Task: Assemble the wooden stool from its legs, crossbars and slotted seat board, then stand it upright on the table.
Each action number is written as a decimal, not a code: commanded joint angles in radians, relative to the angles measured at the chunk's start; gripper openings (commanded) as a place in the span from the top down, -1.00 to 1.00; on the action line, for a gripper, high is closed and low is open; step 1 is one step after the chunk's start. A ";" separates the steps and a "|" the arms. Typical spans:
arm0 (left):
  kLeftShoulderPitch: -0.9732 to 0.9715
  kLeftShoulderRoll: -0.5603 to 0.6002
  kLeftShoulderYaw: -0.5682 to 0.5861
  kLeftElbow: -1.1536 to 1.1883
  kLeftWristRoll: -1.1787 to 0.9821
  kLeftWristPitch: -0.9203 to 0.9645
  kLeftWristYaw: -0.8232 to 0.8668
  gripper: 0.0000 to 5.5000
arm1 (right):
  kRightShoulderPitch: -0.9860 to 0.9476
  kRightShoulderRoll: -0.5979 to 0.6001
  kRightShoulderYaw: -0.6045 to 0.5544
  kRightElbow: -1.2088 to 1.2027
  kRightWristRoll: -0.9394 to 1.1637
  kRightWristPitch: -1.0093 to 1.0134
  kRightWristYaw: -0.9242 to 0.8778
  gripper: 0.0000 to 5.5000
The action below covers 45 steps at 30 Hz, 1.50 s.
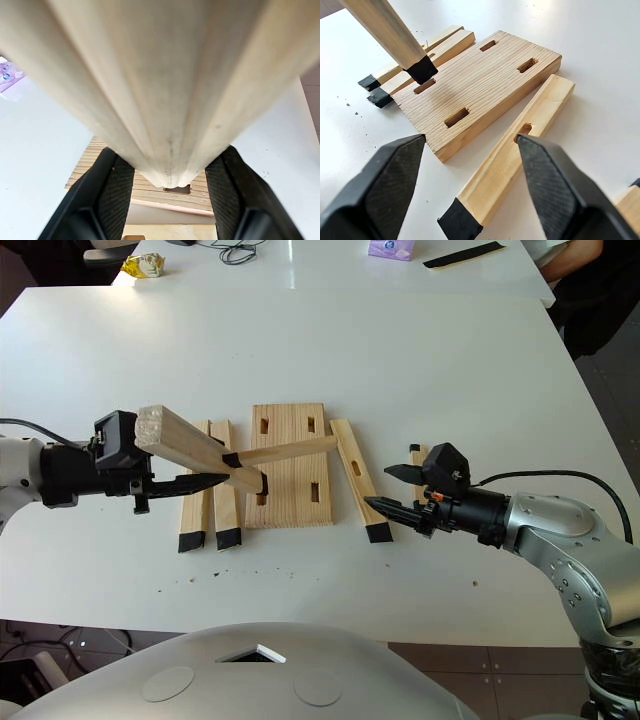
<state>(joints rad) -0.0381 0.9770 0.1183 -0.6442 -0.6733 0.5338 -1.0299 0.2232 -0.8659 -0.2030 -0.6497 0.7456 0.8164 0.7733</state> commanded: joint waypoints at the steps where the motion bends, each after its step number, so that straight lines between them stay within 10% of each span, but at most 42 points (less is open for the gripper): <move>1: 0.011 0.011 -0.009 0.018 0.039 -0.031 -0.024 0.25 | 0.002 0.002 -0.006 -0.010 0.004 -0.002 0.000 -0.22; 45: 0.010 0.071 -0.125 0.095 0.153 -0.121 -0.137 0.25 | 0.000 0.030 0.002 -0.043 0.018 0.023 -0.035 -0.22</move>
<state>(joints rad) -0.0270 1.0069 0.0243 -0.5637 -0.5429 0.3397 -1.1538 0.2386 -0.8293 -0.2037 -0.6858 0.7501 0.8268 0.7410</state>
